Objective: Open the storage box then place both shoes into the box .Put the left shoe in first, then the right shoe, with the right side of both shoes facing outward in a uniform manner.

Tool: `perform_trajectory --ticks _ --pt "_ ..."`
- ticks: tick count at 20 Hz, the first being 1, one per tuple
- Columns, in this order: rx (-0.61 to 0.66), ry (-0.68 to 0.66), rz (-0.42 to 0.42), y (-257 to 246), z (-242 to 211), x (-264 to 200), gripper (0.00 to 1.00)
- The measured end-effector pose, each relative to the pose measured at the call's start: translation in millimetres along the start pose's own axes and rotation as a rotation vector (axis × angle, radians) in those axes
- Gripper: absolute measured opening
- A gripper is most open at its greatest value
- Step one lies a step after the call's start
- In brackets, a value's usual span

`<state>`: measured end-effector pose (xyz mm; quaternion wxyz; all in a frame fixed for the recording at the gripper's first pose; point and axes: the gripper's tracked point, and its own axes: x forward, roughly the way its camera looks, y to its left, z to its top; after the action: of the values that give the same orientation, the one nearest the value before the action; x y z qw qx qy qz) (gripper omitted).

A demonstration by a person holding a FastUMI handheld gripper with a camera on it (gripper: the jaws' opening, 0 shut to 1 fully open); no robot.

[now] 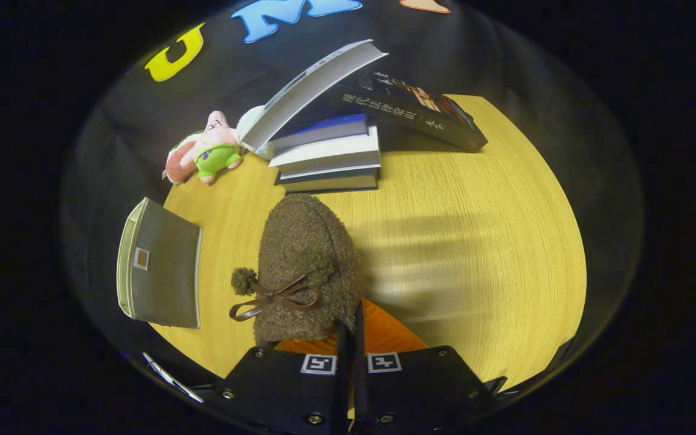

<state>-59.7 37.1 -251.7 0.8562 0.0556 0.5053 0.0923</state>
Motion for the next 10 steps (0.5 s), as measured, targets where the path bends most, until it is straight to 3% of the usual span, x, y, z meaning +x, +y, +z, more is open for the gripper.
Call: perform_trajectory --ticks 10 --pt "-0.081 -0.093 0.048 108 36 -44 0.05"
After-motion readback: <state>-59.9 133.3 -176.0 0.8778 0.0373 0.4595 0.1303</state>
